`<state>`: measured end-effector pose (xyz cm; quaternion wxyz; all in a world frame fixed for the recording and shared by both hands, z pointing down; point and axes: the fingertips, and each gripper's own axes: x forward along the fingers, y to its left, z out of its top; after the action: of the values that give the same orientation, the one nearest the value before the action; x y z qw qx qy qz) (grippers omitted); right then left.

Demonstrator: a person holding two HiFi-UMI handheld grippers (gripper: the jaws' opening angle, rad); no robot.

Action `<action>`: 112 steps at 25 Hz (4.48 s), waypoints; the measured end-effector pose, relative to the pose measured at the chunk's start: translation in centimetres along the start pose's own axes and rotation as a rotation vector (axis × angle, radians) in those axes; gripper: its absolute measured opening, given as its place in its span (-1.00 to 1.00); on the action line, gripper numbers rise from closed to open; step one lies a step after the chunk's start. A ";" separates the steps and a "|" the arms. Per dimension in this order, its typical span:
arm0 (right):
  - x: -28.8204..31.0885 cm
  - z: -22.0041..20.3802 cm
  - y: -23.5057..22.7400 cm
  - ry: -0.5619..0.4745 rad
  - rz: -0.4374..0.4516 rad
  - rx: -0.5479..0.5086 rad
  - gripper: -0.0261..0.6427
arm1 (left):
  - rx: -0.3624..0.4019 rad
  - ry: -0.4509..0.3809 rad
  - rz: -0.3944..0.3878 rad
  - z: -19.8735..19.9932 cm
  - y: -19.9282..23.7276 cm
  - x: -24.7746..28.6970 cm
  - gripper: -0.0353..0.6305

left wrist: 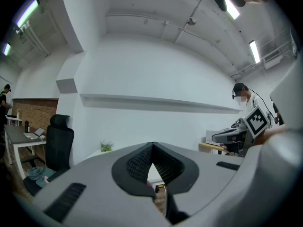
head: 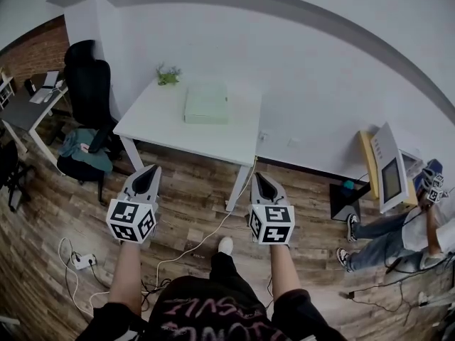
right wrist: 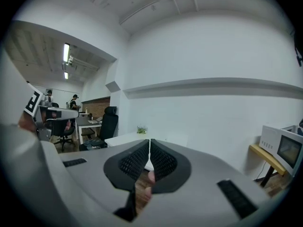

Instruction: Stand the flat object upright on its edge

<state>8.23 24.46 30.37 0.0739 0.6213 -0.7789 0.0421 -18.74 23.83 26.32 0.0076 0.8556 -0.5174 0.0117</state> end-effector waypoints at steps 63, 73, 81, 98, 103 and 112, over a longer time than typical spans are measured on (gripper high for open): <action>44.8 -4.3 -14.3 0.253 0.149 -0.004 -0.84 | -0.057 0.283 0.053 -10.5 16.4 42.9 -0.85; 52.7 -7.1 -13.4 0.342 0.143 0.040 -0.84 | -0.100 0.381 0.007 -14.9 21.6 49.0 -0.85; 57.0 -10.2 -13.4 0.445 0.130 0.078 -0.83 | -0.124 0.483 -0.057 -18.8 24.0 52.9 -0.85; 61.6 -15.3 -11.9 0.598 0.269 0.242 -0.28 | -0.245 0.665 -0.157 -25.5 24.7 56.2 -0.17; 62.6 -16.0 -11.5 0.633 0.306 0.292 -0.16 | -0.306 0.685 -0.141 -26.6 25.2 57.0 -0.10; 64.0 -17.2 -11.3 0.701 0.342 0.324 -0.09 | -0.394 0.760 -0.157 -28.6 25.5 57.7 0.02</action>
<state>6.44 -36.96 57.76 0.2278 0.4348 -0.7818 0.3845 -14.92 -38.38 56.58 0.3617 0.8094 -0.4036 0.2264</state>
